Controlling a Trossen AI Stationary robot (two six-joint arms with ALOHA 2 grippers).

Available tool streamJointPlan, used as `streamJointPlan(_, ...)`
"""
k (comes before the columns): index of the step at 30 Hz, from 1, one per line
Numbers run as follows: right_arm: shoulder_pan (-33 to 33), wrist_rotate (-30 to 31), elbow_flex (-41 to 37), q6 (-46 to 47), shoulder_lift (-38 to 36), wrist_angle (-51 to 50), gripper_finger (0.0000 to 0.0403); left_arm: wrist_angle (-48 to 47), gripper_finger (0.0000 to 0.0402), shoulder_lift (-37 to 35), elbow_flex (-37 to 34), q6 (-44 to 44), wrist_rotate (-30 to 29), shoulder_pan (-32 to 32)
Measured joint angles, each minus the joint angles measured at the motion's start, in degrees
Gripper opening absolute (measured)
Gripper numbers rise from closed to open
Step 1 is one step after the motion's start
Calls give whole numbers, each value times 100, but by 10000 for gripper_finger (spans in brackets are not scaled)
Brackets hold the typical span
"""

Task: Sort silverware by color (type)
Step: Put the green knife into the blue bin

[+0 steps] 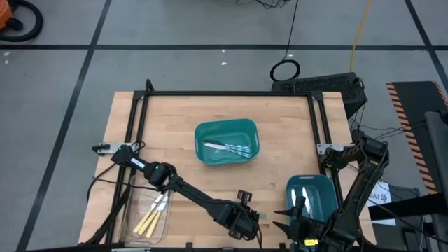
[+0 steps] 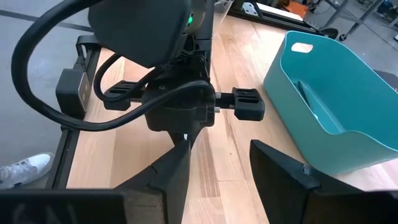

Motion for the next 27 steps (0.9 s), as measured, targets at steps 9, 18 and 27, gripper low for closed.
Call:
streamJointPlan(9, 0, 5, 0, -7, 0, 0, 160, -20, 25, 0, 0, 8, -160, -31)
streamJointPlan(18, -3, 15, 0, -17, 0, -2, 160, -59, 25, -6, 0, 48, -204, -33)
streamJointPlan(27, -348, -693, 0, 1229, 38, 5, 160, -213, 26, -151, -7, -386, -183, -46)
